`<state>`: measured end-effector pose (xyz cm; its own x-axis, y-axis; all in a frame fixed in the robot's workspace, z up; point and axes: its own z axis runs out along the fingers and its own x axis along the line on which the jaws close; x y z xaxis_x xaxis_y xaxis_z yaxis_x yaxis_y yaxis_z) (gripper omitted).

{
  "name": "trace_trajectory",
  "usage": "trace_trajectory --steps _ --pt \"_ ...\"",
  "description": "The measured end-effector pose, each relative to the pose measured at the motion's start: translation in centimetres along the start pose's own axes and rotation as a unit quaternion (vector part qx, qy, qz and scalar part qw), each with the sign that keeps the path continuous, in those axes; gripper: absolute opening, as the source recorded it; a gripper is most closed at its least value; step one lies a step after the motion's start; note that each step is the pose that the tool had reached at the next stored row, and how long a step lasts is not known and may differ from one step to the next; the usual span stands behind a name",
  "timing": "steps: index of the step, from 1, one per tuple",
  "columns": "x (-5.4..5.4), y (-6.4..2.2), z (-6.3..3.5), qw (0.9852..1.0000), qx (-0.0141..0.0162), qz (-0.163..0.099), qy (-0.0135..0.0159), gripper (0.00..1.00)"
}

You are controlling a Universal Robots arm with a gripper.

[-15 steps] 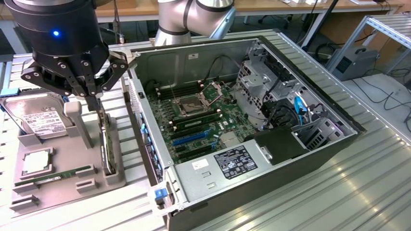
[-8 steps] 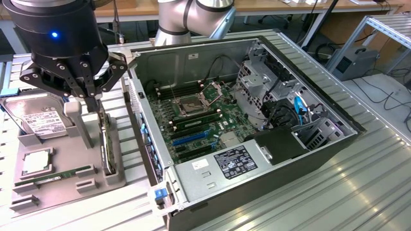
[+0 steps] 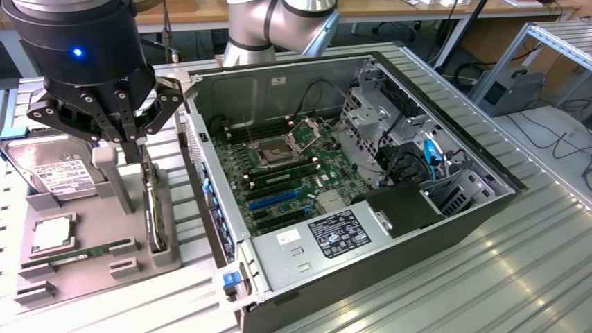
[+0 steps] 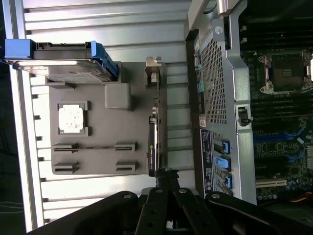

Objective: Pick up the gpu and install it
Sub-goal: 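Reach for the gpu, then pick up the gpu and move the gpu toward the slot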

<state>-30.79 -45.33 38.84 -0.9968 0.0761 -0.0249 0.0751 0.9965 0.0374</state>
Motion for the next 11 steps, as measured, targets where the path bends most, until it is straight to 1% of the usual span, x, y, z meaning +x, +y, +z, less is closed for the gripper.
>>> trace_trajectory --steps 11 --pt "0.00 0.00 0.00 1.0000 0.0000 0.000 0.0000 0.11"
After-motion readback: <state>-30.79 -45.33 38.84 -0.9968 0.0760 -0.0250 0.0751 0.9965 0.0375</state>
